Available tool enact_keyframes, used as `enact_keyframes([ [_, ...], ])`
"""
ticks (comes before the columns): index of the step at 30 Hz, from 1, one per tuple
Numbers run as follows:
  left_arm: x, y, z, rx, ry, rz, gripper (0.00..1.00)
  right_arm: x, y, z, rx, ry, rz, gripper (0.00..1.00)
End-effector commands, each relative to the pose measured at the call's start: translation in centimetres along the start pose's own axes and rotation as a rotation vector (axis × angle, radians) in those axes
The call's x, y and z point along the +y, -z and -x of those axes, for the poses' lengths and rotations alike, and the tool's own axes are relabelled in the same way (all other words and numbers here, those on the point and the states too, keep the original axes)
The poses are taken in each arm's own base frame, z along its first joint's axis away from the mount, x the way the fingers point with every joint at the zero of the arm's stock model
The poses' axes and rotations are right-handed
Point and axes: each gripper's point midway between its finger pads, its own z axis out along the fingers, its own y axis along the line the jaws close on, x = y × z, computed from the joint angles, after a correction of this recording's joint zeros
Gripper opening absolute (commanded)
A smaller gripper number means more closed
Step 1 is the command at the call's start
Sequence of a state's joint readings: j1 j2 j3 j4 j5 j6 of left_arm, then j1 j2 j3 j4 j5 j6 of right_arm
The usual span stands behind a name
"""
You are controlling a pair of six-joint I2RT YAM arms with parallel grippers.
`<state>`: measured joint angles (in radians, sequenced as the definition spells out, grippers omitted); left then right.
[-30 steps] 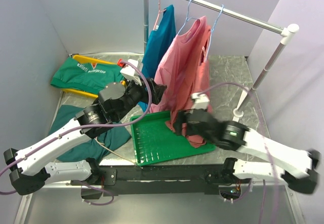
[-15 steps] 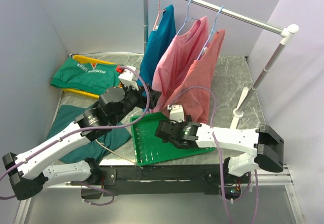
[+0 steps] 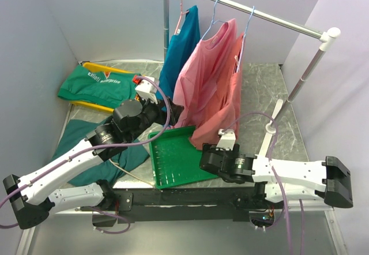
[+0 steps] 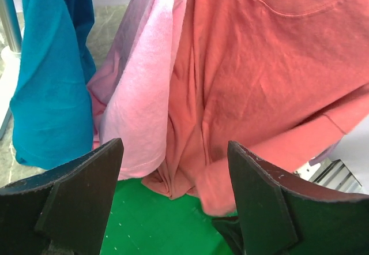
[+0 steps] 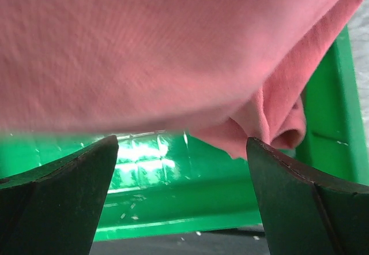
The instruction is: Place the t-shirt on the hanger
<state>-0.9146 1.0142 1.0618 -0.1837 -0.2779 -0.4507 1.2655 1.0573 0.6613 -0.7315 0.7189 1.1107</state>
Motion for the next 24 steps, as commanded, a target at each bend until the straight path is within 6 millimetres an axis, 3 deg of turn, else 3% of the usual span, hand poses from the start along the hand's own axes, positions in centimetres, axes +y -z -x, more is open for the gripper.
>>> enact_keyframes([
  [1, -0.8, -0.1, 0.9, -0.029, 0.026, -0.037, 0.79, 0.6, -1.2, 1.3, -0.091, -0.119, 0.005, 1.00],
  [15, -0.8, -0.2, 0.7, -0.017, 0.017, -0.036, 0.79, 0.1, -8.0, 2.7, -0.161, -0.121, -0.150, 1.00],
  [18, -0.6, -0.2, 0.7, -0.018, 0.013, -0.034, 0.79, -0.3, -9.0, 2.8, -0.164, -0.100, -0.197, 0.94],
  [21, -0.5, -0.1, 0.6, -0.018, 0.011, -0.030, 0.78, -0.4, -9.4, 3.0, -0.171, -0.076, -0.232, 0.47],
  [22, -0.4, -0.1, 0.6, -0.019, 0.010, -0.029, 0.78, -0.9, -9.3, 3.1, -0.174, -0.071, -0.253, 0.19],
  [24, -0.4, -0.1, 0.5, -0.016, 0.009, -0.027, 0.78, -0.6, -8.8, 4.2, -0.193, -0.076, -0.266, 0.06],
])
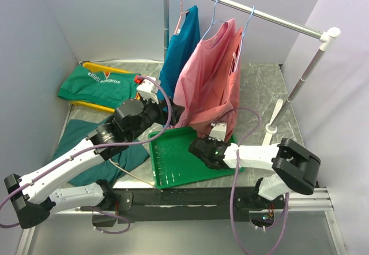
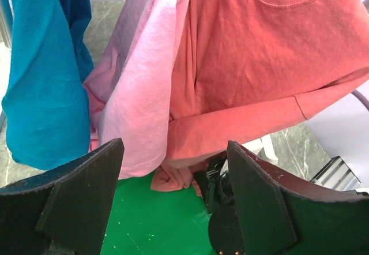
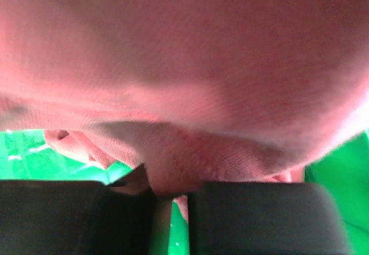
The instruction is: Place the t-shirt on the hanger
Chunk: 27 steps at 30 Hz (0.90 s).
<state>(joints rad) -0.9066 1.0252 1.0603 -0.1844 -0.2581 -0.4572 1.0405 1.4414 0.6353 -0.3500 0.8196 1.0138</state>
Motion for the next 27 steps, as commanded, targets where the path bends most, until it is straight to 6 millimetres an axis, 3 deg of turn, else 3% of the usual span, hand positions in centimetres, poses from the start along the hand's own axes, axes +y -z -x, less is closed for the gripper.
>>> enact_keyframes([
  [1, -0.4, 0.2, 0.9, -0.032, 0.006, -0.024, 0.78, 0.2, 0.6, 3.7, -0.096, -0.039, -0.058, 0.00],
  [9, -0.6, 0.6, 1.6, -0.047, 0.011, -0.034, 0.77, -2.5, 6.1, 14.3, -0.307, -0.124, -0.087, 0.00],
  [14, -0.8, 0.7, 1.7, -0.044, 0.012, -0.039, 0.77, -5.5, 5.3, 18.8, -0.349, -0.213, -0.137, 0.00],
  [18, -0.9, 0.7, 2.0, -0.043, 0.005, -0.039, 0.77, -6.0, 4.2, 21.8, -0.378, -0.260, -0.111, 0.00],
  [24, -0.9, 0.9, 2.2, -0.044, -0.001, -0.037, 0.77, -6.9, 1.8, 24.4, -0.387, -0.270, -0.186, 0.00],
  [27, -0.7, 1.1, 2.2, -0.044, -0.003, -0.030, 0.77, -7.1, 0.4, 24.4, -0.382, -0.273, -0.192, 0.00],
])
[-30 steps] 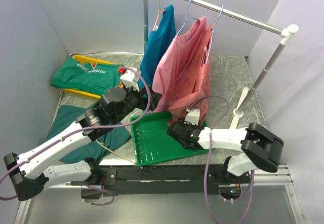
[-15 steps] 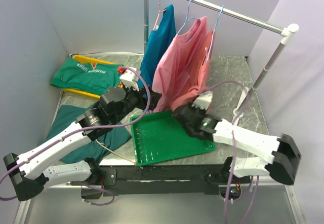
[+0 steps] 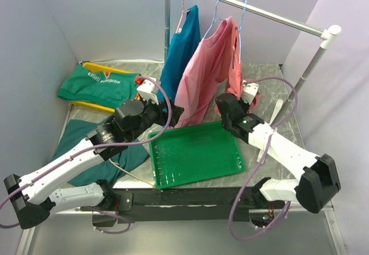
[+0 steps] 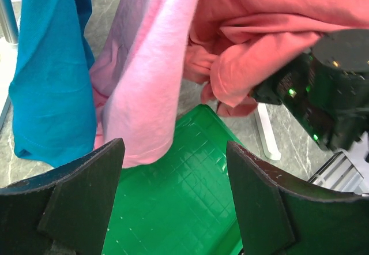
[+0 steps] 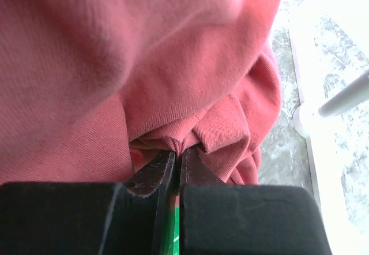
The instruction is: Place the t-shirt on the hanger
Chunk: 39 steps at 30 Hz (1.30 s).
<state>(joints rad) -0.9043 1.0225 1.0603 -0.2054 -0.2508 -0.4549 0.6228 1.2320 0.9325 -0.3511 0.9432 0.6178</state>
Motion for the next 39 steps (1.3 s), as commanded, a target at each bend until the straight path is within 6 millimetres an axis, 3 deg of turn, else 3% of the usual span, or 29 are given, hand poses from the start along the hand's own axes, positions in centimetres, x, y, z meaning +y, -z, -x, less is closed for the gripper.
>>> enact_keyframes([
  [1, -0.9, 1.1, 2.7, -0.066, 0.003, -0.035, 0.77, 0.9, -1.5, 2.6, -0.058, -0.066, 0.010, 0.00],
  [5, -0.7, 1.4, 2.5, -0.067, 0.006, -0.034, 0.77, 0.6, -3.7, 0.4, -0.018, -0.035, -0.003, 0.00],
  [8, -0.9, 1.3, 2.5, -0.065, 0.009, -0.041, 0.77, 1.0, -4.5, -1.2, 0.019, -0.024, 0.020, 0.31],
  [9, -0.8, 1.2, 2.3, -0.061, 0.011, -0.040, 0.77, 1.4, -4.5, -1.9, 0.045, -0.022, 0.044, 0.52],
  [12, -0.9, 1.2, 2.4, -0.063, 0.012, -0.046, 0.77, 2.1, -3.9, -4.0, 0.111, -0.043, 0.109, 0.75],
  [13, -1.0, 1.1, 2.3, -0.062, 0.014, -0.047, 0.77, 1.6, -3.6, -5.4, 0.141, -0.037, 0.119, 0.78],
  [22, -0.9, 1.1, 2.1, -0.062, 0.023, -0.049, 0.77, 0.4, 0.5, -11.1, 0.291, -0.123, 0.265, 0.83],
  [27, -0.9, 1.0, 1.8, -0.052, 0.019, -0.048, 0.78, 0.0, 3.1, -12.3, 0.312, -0.182, 0.336, 0.87],
  [30, -1.1, 1.0, 1.5, -0.046, 0.025, -0.060, 0.80, -0.4, 4.6, -11.8, 0.308, -0.203, 0.380, 0.91],
  [36, -0.6, 0.8, 0.1, -0.003, 0.037, -0.044, 0.99, -0.6, 8.2, -8.9, 0.268, -0.265, 0.552, 1.00],
  [37, -0.3, 0.6, -0.2, 0.006, 0.051, -0.030, 0.97, -0.7, 8.9, -8.1, 0.249, -0.282, 0.588, 1.00],
  [39, 0.0, 0.5, -1.1, 0.035, 0.060, -0.014, 0.96, -0.9, 9.8, -8.4, 0.267, -0.277, 0.628, 1.00],
])
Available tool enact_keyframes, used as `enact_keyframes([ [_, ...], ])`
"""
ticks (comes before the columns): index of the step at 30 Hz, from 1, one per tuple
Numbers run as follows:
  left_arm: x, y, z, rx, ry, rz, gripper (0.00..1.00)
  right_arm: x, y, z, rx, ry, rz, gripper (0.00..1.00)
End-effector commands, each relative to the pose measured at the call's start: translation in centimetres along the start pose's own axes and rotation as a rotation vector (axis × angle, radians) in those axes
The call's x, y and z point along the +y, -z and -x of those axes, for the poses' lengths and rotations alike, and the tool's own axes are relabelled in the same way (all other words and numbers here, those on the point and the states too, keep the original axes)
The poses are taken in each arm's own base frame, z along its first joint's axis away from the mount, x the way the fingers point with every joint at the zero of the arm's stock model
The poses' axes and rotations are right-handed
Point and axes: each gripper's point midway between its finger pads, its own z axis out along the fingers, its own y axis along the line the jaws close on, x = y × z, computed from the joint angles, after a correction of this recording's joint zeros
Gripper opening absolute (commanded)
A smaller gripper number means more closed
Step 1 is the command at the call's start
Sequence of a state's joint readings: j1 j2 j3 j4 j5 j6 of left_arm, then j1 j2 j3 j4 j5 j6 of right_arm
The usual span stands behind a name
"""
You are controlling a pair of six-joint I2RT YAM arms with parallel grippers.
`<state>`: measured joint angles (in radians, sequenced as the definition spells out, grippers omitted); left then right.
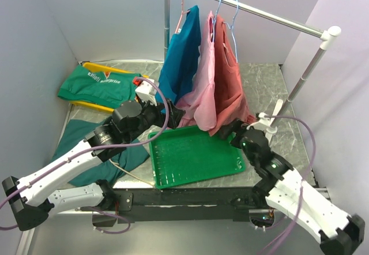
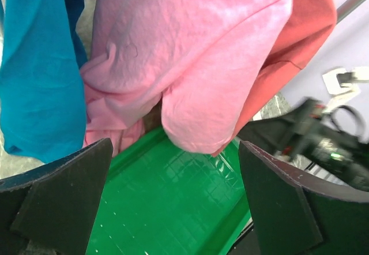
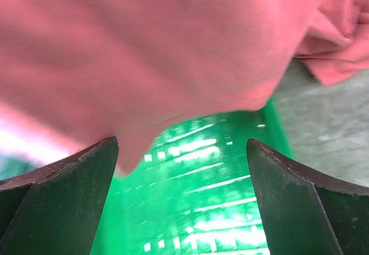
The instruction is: Place the t-shirt on the hanger
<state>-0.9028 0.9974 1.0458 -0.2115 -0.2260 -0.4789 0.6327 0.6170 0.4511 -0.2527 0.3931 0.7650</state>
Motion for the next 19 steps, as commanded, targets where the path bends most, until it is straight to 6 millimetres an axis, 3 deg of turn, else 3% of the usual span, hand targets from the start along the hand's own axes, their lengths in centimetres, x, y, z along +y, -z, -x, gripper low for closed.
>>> enact_keyframes([
  [1, 0.4, -0.2, -1.4, 0.041, 0.050, 0.017, 0.96, 0.9, 2.5, -0.6, 0.039, -0.004, 0.112, 1.00],
  [5, 1.4, -0.5, -3.8, 0.083, 0.089, 0.048, 0.96, 1.8, 4.1, -0.7, 0.039, -0.021, 0.222, 1.00],
  [9, 2.6, -0.4, -6.1, 0.086, 0.136, 0.062, 0.96, 3.0, 5.6, 0.6, 0.001, -0.031, 0.304, 1.00],
  [15, 4.0, 0.1, -7.5, 0.078, 0.179, 0.108, 0.96, 3.8, 6.1, 2.0, -0.019, 0.018, 0.309, 1.00],
  [19, 4.3, 0.3, -7.3, 0.065, 0.174, 0.122, 0.96, 3.9, 6.4, 2.6, -0.033, 0.034, 0.308, 1.00],
])
